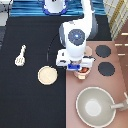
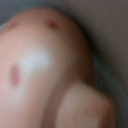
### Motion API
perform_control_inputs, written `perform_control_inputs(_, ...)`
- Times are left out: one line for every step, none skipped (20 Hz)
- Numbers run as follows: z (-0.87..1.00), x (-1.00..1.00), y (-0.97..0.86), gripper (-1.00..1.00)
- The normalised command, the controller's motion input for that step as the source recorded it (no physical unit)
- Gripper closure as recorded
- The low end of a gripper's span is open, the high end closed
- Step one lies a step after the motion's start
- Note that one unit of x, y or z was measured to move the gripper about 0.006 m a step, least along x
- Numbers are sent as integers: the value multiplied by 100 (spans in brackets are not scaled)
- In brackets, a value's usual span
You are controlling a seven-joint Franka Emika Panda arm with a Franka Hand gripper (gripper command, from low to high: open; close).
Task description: Take the lid off the pot, put the pot on the plate, and use the tool to push the pot to the front of the table.
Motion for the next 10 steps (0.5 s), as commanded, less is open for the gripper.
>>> perform_control_inputs(9, 14, -3, 100)
perform_control_inputs(11, 14, -4, 100)
perform_control_inputs(14, 15, -4, 100)
perform_control_inputs(19, 14, -5, 100)
perform_control_inputs(26, 13, -4, 100)
perform_control_inputs(31, 10, -5, 100)
perform_control_inputs(39, 6, -8, 100)
perform_control_inputs(47, 1, -11, 100)
perform_control_inputs(63, 0, -14, 100)
perform_control_inputs(76, 0, -22, 100)
